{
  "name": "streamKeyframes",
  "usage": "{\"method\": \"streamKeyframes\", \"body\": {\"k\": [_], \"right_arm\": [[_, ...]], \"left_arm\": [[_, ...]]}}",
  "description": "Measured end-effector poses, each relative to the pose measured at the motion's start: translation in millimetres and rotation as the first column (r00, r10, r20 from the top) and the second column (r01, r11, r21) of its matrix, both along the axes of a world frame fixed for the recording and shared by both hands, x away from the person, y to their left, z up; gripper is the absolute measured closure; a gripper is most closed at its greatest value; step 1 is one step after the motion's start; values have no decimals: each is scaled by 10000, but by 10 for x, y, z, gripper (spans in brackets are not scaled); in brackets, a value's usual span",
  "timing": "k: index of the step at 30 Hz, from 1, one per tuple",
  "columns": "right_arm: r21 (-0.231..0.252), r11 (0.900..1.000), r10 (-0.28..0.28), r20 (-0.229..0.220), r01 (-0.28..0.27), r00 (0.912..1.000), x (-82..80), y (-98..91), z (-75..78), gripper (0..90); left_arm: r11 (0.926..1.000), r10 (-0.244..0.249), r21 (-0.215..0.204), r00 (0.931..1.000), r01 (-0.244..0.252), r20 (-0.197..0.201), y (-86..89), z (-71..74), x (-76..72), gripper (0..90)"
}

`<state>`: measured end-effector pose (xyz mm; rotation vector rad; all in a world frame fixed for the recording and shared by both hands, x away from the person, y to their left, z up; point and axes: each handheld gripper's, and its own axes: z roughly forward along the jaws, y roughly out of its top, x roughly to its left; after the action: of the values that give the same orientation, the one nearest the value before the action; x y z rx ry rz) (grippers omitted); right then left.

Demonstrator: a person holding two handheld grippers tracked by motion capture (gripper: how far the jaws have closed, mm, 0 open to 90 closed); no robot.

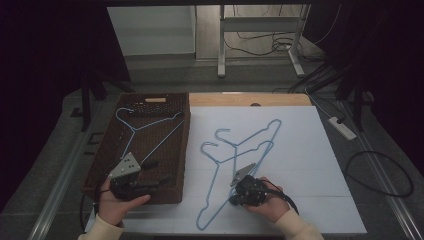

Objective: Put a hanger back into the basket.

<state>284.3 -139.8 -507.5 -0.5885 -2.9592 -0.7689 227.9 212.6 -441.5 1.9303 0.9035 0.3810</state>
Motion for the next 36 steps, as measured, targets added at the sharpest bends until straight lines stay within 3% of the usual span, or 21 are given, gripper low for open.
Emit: {"method": "streamKeyframes", "body": {"k": [7, 13, 18, 23, 36], "right_arm": [[253, 9996, 94, -49, -92, 9999, -223, -12, 40, 900], [124, 9992, 392, -105, -390, 9992, -387, 9, 8, 900], [558, 9982, -222, 197, 211, 9996, -264, -58, 80, 900], [362, 9964, -776, 255, 766, 9967, -96, -118, 27, 900], [349, 9991, -240, -387, 254, 9990, -210, -26, -37, 900]], "left_arm": [[10000, -28, 8, 10000, 28, 16, -4, 5, -4, 350], [10000, -41, 20, 10000, 41, 32, -3, 5, -2, 350], [10000, -43, 27, 10000, 43, 25, -9, 5, -4, 350], [10000, -53, 40, 10000, 53, 4, -14, -2, -1, 350], [10000, -54, 30, 10000, 54, 22, -8, 2, -4, 350]]}}
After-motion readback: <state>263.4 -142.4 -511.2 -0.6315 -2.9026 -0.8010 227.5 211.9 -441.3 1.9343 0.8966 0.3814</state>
